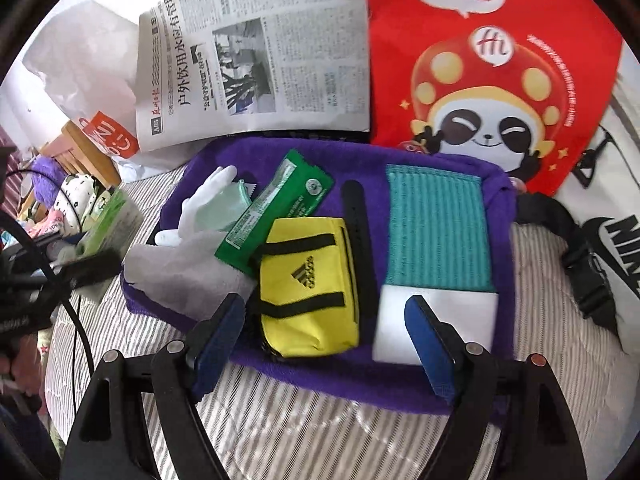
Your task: Organize soft objects
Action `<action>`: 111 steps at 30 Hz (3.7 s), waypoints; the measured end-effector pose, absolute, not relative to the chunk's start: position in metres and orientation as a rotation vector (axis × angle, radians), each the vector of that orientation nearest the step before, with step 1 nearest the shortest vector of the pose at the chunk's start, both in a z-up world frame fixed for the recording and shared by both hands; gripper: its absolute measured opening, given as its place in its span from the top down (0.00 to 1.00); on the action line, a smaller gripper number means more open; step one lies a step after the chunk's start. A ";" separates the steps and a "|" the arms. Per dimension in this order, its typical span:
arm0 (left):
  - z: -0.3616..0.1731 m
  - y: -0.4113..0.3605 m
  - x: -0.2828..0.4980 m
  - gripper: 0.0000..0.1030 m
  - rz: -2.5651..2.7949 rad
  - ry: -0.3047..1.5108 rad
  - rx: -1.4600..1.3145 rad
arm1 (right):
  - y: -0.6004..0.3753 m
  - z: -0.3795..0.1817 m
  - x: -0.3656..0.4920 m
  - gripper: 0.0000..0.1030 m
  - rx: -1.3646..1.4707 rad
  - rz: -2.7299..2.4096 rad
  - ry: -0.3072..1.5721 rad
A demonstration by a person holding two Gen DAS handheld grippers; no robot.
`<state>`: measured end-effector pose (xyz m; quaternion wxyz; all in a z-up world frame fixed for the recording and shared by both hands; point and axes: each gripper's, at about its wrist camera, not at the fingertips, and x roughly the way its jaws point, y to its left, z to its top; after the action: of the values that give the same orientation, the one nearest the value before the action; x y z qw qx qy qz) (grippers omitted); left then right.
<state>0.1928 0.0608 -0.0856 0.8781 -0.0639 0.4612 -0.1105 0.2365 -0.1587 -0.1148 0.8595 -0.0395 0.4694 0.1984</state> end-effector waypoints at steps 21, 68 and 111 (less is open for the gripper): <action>-0.148 0.032 0.333 0.52 -0.170 1.102 -0.049 | -0.180 -0.116 0.229 0.21 -0.070 0.443 0.939; -0.036 0.018 0.037 0.08 0.010 0.881 -0.008 | -0.203 -0.060 0.046 0.00 0.012 0.215 0.833; -0.021 0.000 -0.012 0.07 -0.004 0.854 -0.047 | -0.227 -0.056 0.006 0.00 0.016 0.168 0.832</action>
<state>-0.0121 0.0001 -0.0205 0.9100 -0.0230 0.4140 -0.0018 0.0059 -0.2272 -0.0556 0.9113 0.0075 0.4036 0.0814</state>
